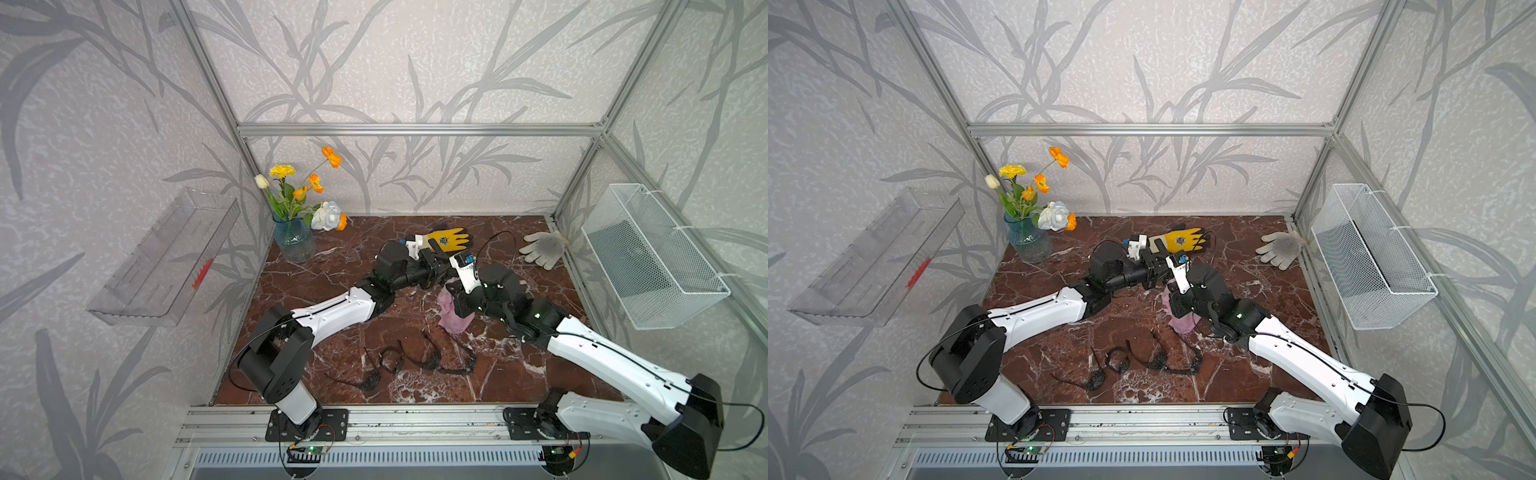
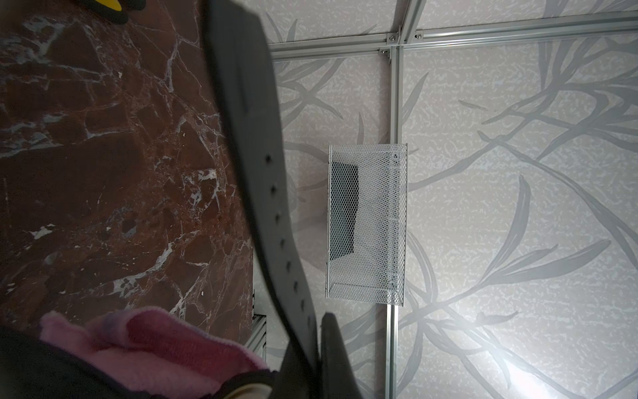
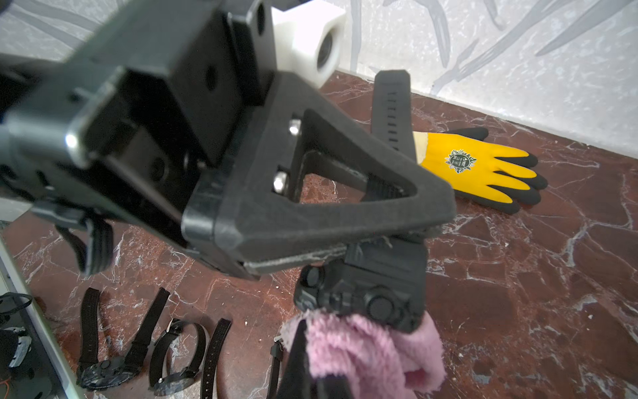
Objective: Wipe the watch dial
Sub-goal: Wipe the dirt from the watch dial.
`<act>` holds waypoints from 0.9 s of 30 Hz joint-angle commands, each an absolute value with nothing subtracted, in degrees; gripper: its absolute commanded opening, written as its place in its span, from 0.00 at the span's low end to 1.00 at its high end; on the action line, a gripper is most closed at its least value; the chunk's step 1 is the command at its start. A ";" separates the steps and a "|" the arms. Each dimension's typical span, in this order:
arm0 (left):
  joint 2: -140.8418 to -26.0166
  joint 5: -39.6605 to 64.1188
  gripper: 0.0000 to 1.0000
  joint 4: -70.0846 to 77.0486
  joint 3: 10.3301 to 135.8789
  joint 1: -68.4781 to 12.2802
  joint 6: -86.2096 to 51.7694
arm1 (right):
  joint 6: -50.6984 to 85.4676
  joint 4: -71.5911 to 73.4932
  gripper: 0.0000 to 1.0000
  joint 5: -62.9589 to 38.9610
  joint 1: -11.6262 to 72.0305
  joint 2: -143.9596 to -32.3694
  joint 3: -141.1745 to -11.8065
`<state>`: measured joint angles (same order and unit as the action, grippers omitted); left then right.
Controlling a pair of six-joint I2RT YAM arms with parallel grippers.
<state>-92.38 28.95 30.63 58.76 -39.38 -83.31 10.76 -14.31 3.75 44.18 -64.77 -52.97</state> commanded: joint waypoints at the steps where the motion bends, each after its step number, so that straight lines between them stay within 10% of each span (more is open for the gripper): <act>1: -89.02 32.61 0.00 31.64 59.08 -41.61 -82.72 | 12.16 -10.68 0.00 10.95 45.09 -64.59 -55.07; 13: -88.50 32.67 0.00 30.94 59.16 -41.58 -82.60 | 16.92 -15.35 0.00 22.99 43.41 -62.39 -54.43; 27: -88.42 32.47 0.00 30.98 58.95 -41.57 -82.69 | 14.06 -0.87 0.00 -2.39 43.51 -61.45 -49.93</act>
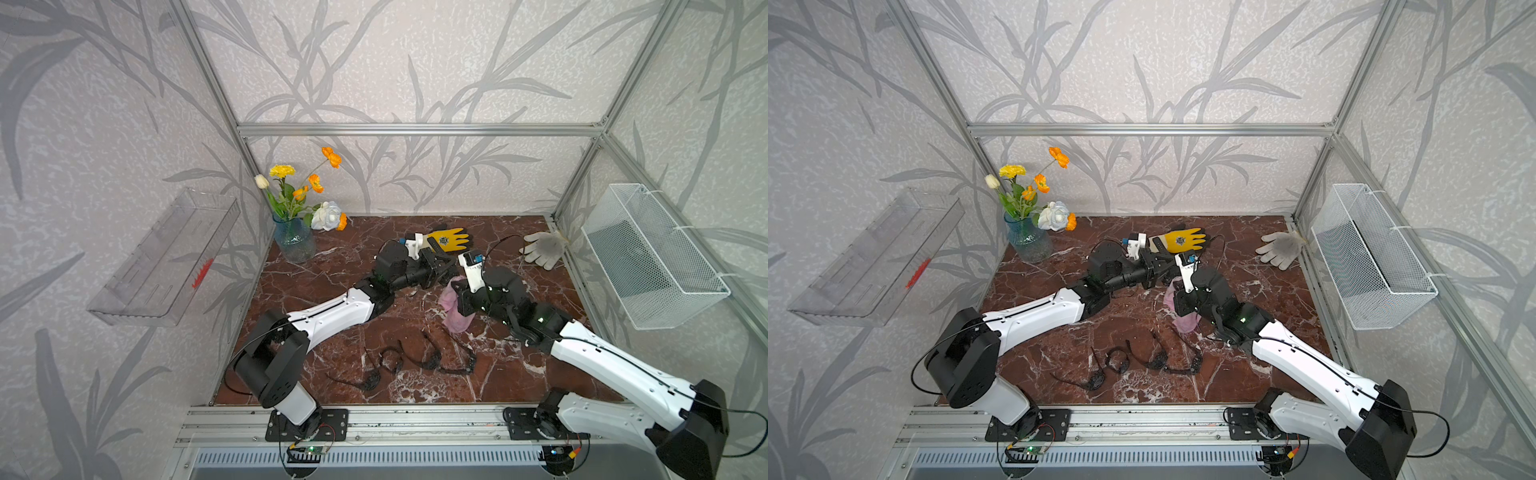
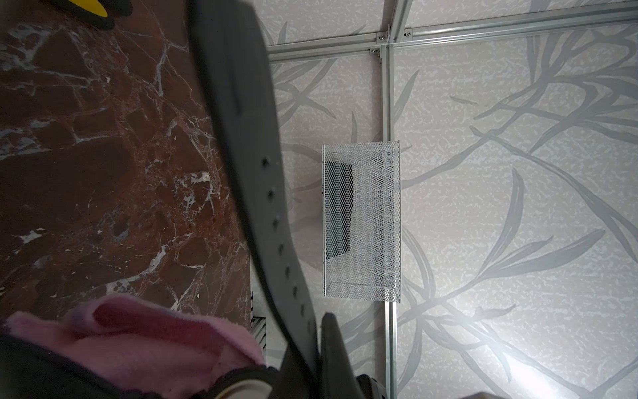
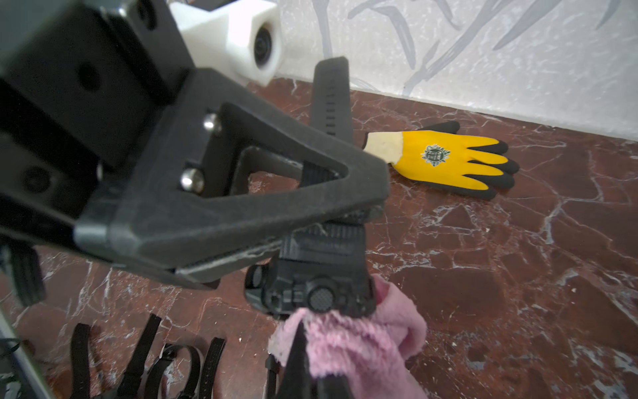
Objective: Wipe the watch dial
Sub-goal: Wipe the dirt from the watch dial.
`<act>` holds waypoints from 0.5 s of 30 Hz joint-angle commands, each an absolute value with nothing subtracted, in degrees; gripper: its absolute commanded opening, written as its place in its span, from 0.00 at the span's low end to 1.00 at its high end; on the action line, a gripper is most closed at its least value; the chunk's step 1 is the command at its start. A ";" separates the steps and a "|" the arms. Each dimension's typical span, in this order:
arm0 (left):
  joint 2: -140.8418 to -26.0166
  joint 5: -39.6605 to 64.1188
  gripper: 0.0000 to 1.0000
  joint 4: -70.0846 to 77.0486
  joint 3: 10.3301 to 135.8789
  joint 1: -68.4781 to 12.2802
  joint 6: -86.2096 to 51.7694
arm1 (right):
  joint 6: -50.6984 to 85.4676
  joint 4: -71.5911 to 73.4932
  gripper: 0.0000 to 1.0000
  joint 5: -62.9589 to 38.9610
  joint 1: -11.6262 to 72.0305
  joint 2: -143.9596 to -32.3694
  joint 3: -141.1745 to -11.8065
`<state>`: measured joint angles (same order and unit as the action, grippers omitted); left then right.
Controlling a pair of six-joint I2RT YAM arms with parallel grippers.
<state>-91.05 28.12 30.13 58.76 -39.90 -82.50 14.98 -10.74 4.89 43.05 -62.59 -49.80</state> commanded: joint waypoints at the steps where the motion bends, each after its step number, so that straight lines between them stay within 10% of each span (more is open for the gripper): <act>1: -88.51 32.52 0.00 31.02 58.97 -41.57 -82.68 | 14.07 -0.51 0.00 -2.92 43.51 -61.35 -49.83; 15: -88.06 32.29 0.00 31.03 58.89 -41.56 -82.93 | 19.32 -13.84 0.00 20.43 43.15 -62.66 -53.48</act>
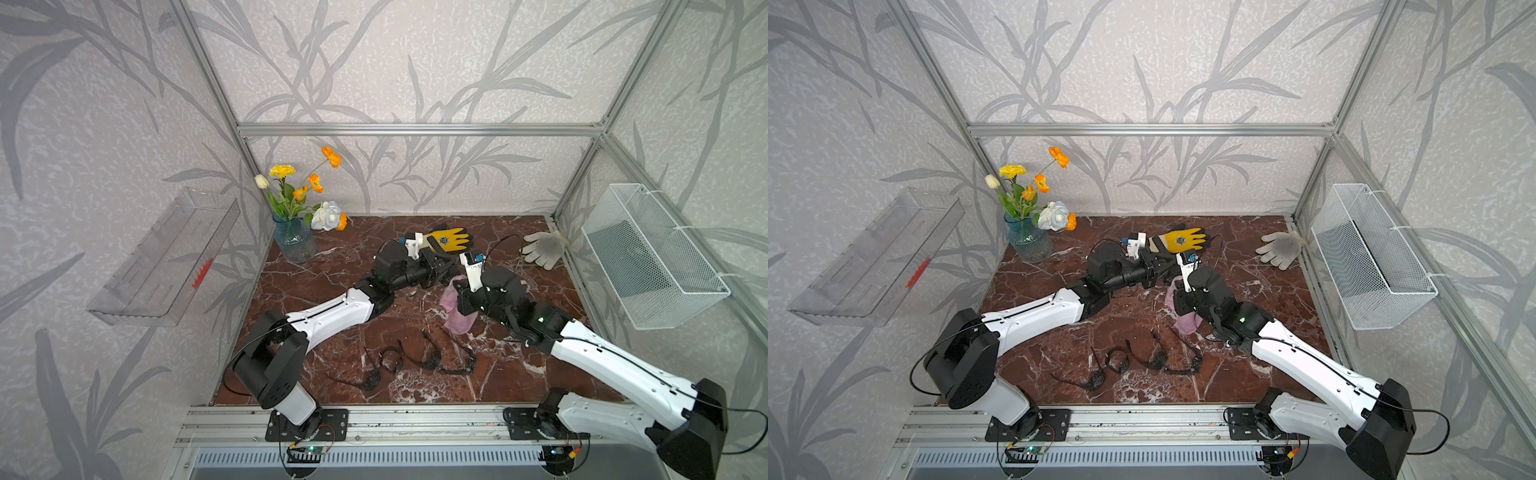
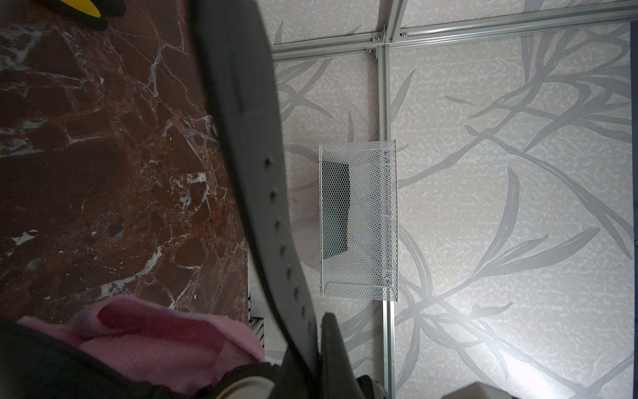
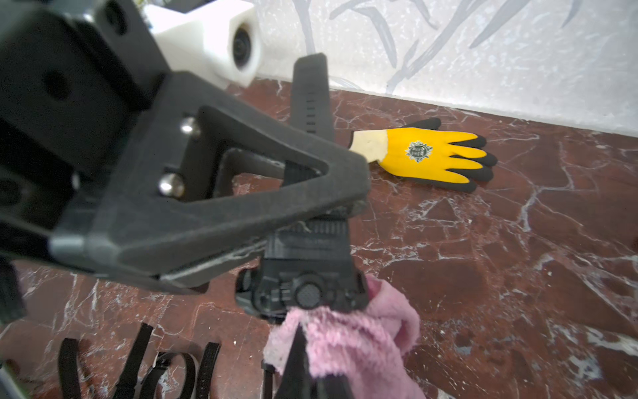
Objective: Wipe the watch dial
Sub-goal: Wipe the dirt from the watch dial.
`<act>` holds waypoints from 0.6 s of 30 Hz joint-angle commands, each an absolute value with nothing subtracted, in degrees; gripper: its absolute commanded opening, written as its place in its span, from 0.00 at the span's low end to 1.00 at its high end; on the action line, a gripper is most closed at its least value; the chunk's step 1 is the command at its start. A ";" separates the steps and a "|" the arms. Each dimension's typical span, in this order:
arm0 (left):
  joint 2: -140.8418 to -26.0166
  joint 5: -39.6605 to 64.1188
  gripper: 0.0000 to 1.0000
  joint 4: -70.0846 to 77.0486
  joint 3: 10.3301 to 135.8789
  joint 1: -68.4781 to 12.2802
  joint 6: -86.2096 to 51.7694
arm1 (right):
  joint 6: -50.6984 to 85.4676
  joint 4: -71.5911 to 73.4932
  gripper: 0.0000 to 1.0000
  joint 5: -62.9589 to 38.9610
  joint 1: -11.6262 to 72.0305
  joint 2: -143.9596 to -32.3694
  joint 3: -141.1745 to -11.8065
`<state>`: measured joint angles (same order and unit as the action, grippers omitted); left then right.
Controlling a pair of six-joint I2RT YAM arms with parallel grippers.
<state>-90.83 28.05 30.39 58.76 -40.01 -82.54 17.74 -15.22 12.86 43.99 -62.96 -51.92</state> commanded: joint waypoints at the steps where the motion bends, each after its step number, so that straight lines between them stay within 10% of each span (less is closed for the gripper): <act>1: -87.91 32.26 0.00 30.94 58.91 -41.62 -82.76 | 19.21 -14.10 0.00 20.21 43.15 -62.77 -53.65; 18: -87.82 31.86 0.00 30.61 58.71 -41.57 -82.94 | 13.82 1.85 0.00 -8.05 43.16 -62.16 -49.48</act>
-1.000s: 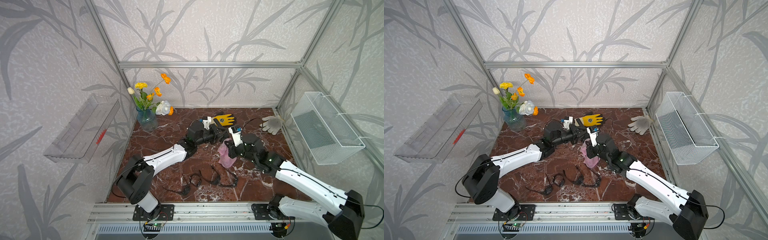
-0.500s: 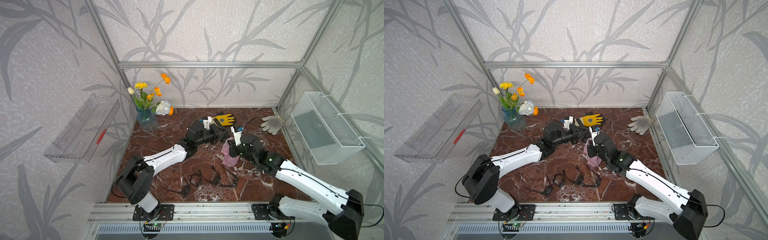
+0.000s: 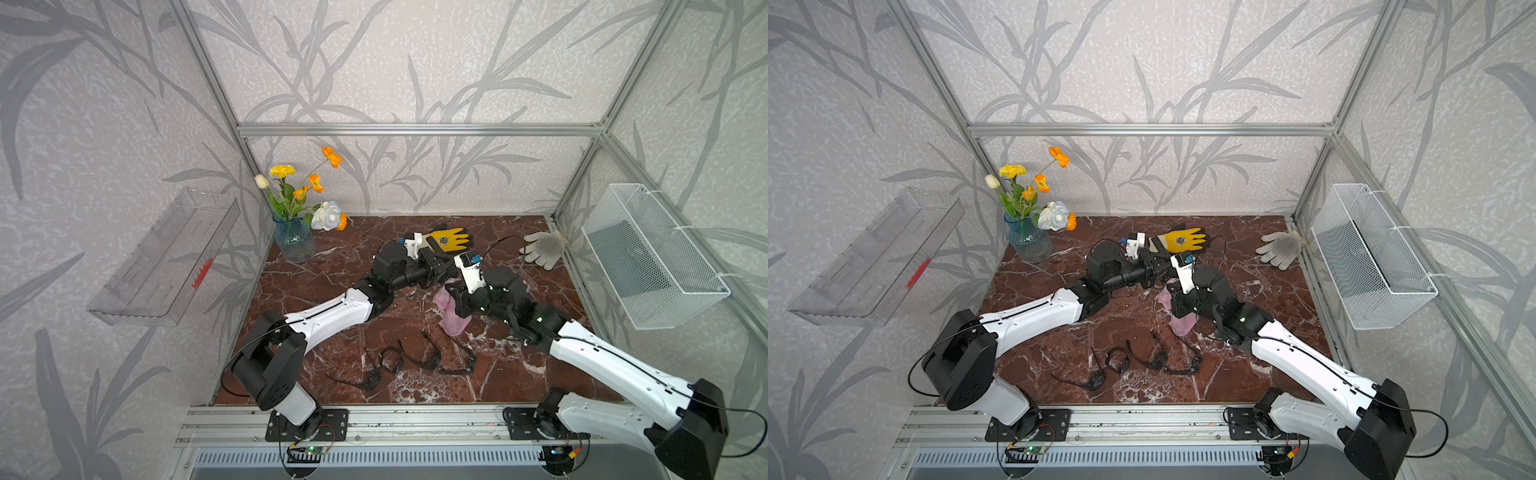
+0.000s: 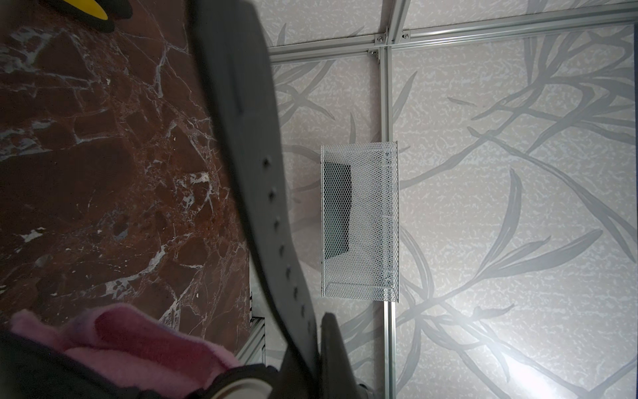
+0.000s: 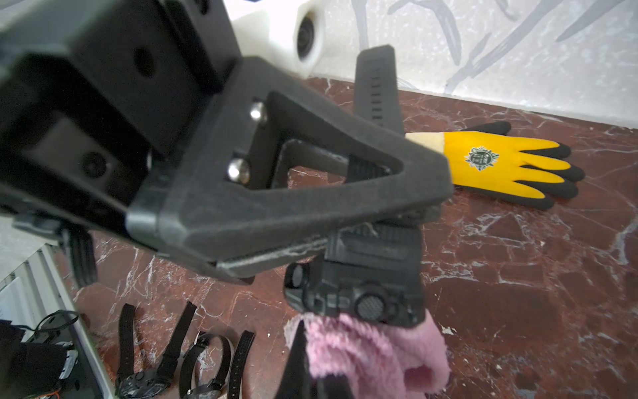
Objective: Wipe the watch dial
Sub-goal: Wipe the dirt from the watch dial.
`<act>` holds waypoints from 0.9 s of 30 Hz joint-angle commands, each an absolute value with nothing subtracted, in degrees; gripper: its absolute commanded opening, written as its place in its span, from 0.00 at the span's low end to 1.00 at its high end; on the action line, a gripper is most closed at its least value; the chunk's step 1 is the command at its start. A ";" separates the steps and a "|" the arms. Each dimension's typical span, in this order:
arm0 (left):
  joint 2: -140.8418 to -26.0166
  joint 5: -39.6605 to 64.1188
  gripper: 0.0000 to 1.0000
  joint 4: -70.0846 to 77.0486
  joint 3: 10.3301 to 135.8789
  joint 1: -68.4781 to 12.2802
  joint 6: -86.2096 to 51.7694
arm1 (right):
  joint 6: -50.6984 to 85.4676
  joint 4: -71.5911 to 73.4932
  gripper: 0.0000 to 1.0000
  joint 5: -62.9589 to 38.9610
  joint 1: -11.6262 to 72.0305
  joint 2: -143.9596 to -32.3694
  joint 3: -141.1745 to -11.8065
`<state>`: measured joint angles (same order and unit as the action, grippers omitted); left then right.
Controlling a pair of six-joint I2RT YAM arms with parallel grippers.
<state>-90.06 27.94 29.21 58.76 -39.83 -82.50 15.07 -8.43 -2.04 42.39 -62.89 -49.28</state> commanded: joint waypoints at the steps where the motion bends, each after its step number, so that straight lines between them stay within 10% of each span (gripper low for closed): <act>1: -87.81 31.90 0.00 30.57 58.76 -41.57 -82.92 | 13.80 1.99 0.00 -7.35 43.15 -61.90 -49.35; 14: -87.70 32.16 0.00 29.62 58.36 -41.36 -83.01 | 21.44 -14.74 0.00 20.35 37.19 -60.59 -50.77; 27: -88.94 44.21 0.00 37.35 54.86 -34.62 -95.24 | 25.43 -23.62 0.00 5.72 10.66 -46.27 -41.73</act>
